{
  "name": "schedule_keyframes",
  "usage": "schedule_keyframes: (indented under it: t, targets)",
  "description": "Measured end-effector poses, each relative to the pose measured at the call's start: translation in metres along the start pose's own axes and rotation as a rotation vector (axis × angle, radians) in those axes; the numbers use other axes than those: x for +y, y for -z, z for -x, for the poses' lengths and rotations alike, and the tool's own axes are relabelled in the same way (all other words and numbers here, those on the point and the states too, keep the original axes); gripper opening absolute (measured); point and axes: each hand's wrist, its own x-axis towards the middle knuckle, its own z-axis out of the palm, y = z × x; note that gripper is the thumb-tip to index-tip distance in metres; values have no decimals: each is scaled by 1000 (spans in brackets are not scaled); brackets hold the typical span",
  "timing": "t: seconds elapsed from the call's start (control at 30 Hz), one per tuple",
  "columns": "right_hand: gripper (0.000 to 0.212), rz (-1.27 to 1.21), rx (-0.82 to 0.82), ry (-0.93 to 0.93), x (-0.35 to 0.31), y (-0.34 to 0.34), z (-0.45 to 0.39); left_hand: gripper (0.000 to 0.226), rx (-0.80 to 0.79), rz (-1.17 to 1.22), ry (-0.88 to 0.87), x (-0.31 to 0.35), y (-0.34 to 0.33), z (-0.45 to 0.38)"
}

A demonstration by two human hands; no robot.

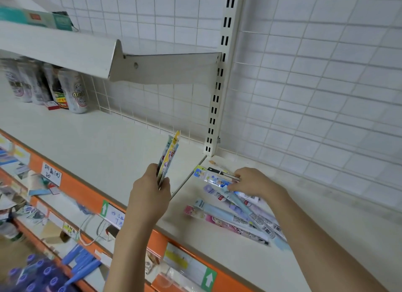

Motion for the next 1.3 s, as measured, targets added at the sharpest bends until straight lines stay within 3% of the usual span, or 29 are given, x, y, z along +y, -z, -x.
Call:
schedule_keyframes:
  t: [0.17,0.4,0.6,0.73,0.87,1.03,1.17,1.3]
  targets:
    - [23,-76,43,-2,12,11,6,3,10,-25,-9,0,1,-1]
    - [36,-155,71,-76,42,25,18,10,-1,-55,-74,11,-13,-4]
    - [20,-187,116,-127,65,28,34,9,-52,-29,-116,24,-27,-3]
    - [32,-283,133,-179,76,32,49,4,-66,-4,-128,31,-35,-2]
    - [29,-380,201,-264,89,31,66,5,-101,-28,-139,37,-45,-1]
    - [20,-691,297,-271,106,24,100,27,-133,-35,-161,47,-62,4]
    - [17,-1006,375,-209,105,14,135,7,-184,2,-207,57,-76,11]
    - [14,-1165,419,-187,100,4,155,7,-209,-30,-268,63,-88,17]
